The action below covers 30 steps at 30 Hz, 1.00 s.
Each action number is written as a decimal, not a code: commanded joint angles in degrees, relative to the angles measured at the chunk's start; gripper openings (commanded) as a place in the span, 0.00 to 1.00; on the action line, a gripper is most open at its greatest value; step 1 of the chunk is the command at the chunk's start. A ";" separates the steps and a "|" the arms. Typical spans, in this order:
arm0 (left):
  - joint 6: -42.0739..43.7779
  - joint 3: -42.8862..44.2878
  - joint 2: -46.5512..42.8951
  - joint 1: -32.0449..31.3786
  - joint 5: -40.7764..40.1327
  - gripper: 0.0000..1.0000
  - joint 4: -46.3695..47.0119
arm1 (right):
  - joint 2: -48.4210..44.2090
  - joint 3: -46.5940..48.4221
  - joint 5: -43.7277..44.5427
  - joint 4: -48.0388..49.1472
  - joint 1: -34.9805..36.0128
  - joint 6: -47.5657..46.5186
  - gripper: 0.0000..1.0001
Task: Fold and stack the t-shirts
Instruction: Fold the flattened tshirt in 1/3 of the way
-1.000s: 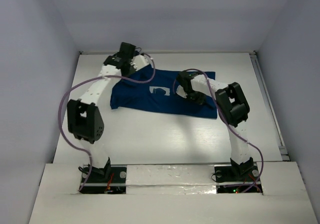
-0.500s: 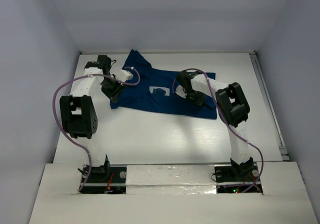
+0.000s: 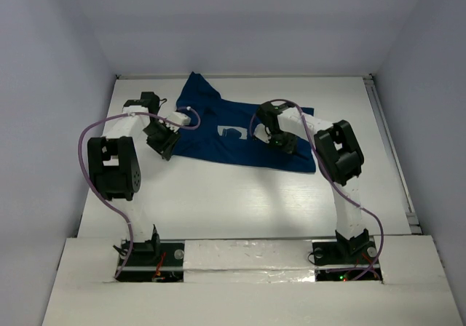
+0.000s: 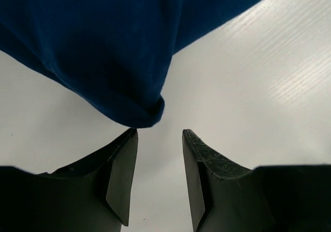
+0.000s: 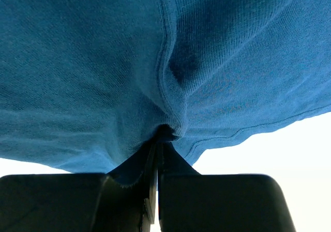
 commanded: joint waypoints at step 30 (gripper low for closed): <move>-2.81 -0.04 2.66 0.93 -1.65 0.01 5.43 | 1.52 2.51 -0.49 -0.81 1.13 0.82 0.00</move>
